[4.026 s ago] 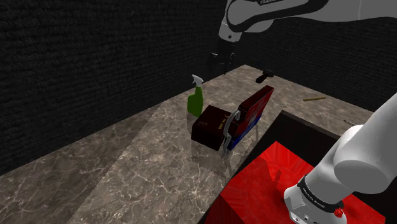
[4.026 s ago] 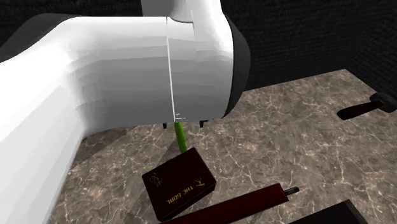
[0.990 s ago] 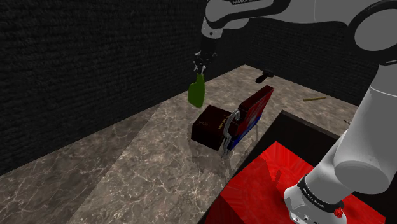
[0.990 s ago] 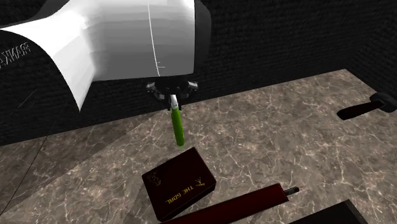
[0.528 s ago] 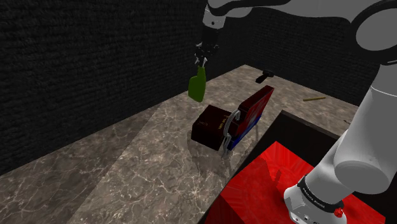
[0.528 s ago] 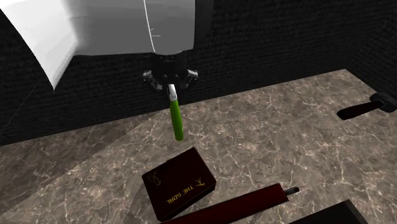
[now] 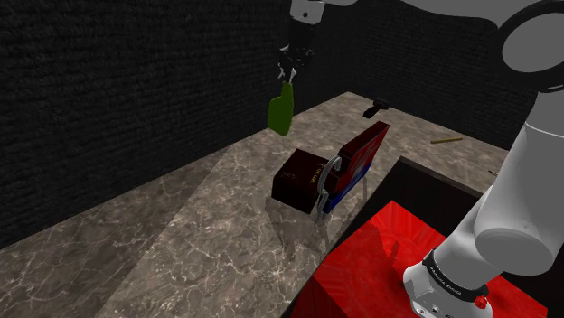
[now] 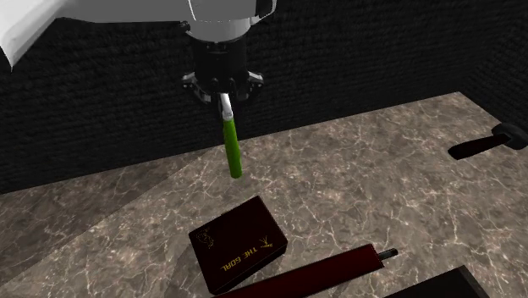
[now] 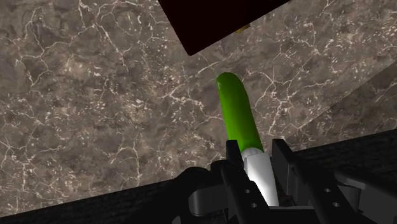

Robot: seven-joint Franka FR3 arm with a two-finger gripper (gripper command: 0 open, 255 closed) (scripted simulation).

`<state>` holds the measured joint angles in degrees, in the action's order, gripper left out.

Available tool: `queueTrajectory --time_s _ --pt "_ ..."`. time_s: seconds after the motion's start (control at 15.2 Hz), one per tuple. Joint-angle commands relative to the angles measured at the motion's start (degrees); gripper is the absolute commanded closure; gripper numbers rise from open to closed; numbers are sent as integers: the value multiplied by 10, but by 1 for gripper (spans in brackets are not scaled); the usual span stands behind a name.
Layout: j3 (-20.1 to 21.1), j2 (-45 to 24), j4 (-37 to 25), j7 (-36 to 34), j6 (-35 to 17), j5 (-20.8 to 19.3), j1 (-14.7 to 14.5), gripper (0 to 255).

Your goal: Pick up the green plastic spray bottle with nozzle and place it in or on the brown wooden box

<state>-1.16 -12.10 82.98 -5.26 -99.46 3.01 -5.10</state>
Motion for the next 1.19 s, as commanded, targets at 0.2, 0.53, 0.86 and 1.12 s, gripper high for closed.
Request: queueTrajectory --time_s 0.2,0.53,0.86,1.12 --pt "0 14 -17 -3 31 -1 -1 255" --pt "5 114 62 -15 51 -4 -7 255" --pt "11 202 114 -28 87 -5 -13 255" --pt "16 257 147 -37 108 -4 -16 255"
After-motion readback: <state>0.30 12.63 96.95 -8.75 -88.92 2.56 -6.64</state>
